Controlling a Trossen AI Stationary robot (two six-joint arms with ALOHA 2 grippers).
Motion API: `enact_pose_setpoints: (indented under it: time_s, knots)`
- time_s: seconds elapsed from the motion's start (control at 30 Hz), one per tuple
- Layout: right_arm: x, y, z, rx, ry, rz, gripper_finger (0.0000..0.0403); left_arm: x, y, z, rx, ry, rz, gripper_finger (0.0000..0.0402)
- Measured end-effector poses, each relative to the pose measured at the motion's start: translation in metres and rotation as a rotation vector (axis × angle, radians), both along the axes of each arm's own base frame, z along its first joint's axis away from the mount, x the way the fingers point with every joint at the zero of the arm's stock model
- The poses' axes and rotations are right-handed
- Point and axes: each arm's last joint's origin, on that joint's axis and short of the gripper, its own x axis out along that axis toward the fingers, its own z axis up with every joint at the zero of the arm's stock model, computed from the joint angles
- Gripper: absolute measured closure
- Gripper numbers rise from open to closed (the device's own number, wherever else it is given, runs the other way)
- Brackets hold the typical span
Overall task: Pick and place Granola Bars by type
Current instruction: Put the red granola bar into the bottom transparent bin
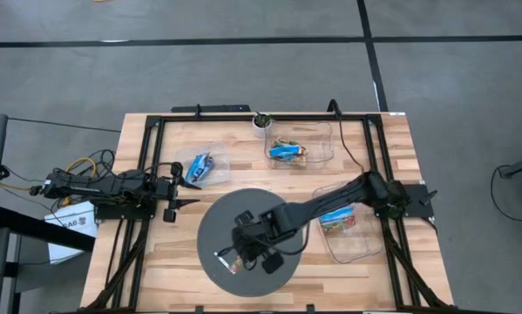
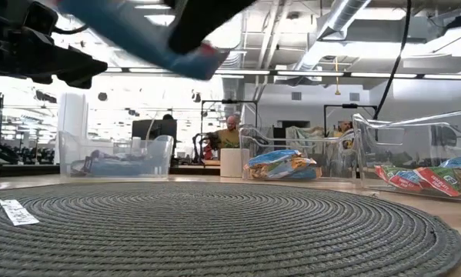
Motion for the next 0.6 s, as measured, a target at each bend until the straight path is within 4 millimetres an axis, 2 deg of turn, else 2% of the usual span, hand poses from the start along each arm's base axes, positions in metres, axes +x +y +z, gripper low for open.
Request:
enact_pose_setpoints:
  time_s: [0.27, 0.6]
  knots:
    - [-0.040, -0.023, 0.051, -0.008, 0.115, -0.094, 0.0393, 0.000, 0.000, 0.000, 0.000, 0.000, 0.000, 0.0239]
    - [-0.084, -0.042, 0.091, -0.020, 0.248, -0.205, 0.0394, 0.000, 0.000, 0.000, 0.000, 0.000, 0.000, 0.0239]
